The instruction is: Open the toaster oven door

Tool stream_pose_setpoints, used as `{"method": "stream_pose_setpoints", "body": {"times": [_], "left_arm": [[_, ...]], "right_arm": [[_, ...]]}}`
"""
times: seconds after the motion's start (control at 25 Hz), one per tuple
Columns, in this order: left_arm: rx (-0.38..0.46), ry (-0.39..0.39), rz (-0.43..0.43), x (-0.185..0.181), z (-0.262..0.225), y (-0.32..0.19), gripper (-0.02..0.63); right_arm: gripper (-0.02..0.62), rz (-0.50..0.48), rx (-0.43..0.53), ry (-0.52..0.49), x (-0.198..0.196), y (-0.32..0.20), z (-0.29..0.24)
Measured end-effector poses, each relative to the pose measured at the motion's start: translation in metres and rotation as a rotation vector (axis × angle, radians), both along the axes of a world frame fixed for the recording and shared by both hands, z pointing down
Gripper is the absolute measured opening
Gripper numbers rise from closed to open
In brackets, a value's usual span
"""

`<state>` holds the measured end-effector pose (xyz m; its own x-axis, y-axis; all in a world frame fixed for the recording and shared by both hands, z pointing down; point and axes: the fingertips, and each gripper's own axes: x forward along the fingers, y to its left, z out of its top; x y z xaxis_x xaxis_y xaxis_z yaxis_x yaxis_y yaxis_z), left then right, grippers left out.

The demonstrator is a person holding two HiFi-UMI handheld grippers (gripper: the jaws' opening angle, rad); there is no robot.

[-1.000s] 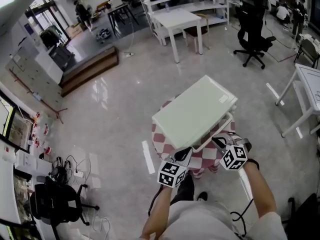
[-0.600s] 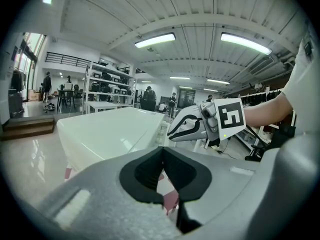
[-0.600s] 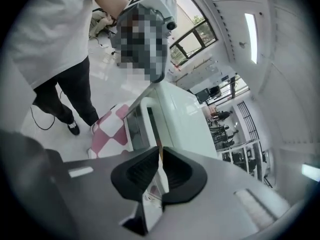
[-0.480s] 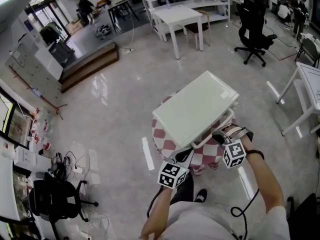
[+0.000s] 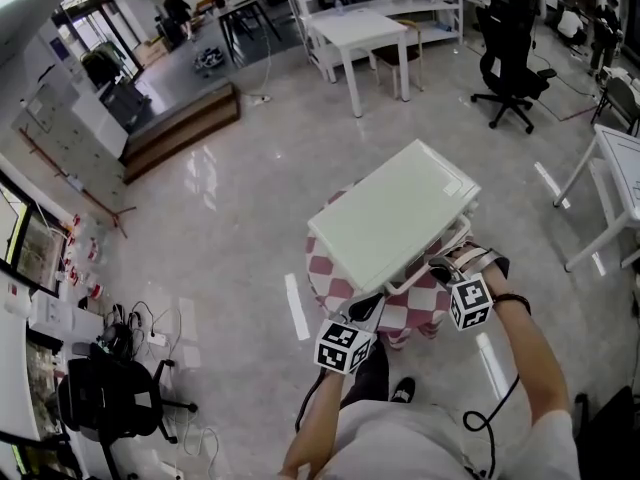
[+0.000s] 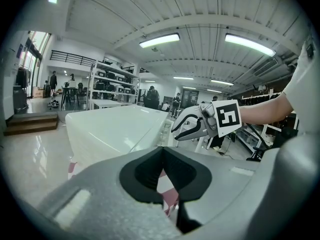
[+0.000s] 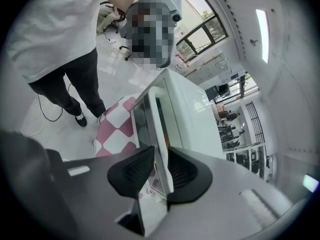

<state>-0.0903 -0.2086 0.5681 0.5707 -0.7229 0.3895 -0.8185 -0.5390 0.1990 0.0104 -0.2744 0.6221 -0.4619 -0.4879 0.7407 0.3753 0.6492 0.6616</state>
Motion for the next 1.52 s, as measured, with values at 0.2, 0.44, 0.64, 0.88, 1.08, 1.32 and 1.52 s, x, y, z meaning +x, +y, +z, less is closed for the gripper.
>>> {"method": "stream_pose_setpoints", "body": {"times": [0.2, 0.44, 0.64, 0.88, 1.08, 1.32, 1.52], "left_arm": [[-0.009, 0.001, 0.013, 0.004, 0.004, 0.001, 0.006], [-0.02, 0.008, -0.003, -0.001, 0.008, 0.003, 0.005], [-0.026, 0.018, -0.03, -0.008, 0.013, 0.001, 0.006], [-0.024, 0.024, -0.032, -0.004, 0.014, 0.0, 0.005], [-0.022, 0.034, -0.023, 0.001, 0.012, 0.003, 0.006], [-0.014, 0.044, -0.007, 0.014, 0.013, 0.007, 0.006], [-0.016, 0.038, 0.009, 0.019, 0.015, 0.01, 0.006]], "right_arm": [[0.126, -0.053, 0.015, 0.084, -0.005, -0.003, 0.023], [0.11, -0.016, -0.041, 0.111, -0.008, -0.007, 0.031], [0.106, -0.03, -0.032, 0.145, -0.006, -0.008, 0.032], [0.106, -0.018, -0.027, 0.126, -0.003, -0.006, 0.034], [0.104, -0.006, -0.035, 0.128, 0.003, 0.004, 0.035], [0.1, 0.0, -0.037, 0.166, 0.023, 0.019, 0.046], [0.092, -0.006, -0.016, 0.204, 0.034, 0.03, 0.052]]}}
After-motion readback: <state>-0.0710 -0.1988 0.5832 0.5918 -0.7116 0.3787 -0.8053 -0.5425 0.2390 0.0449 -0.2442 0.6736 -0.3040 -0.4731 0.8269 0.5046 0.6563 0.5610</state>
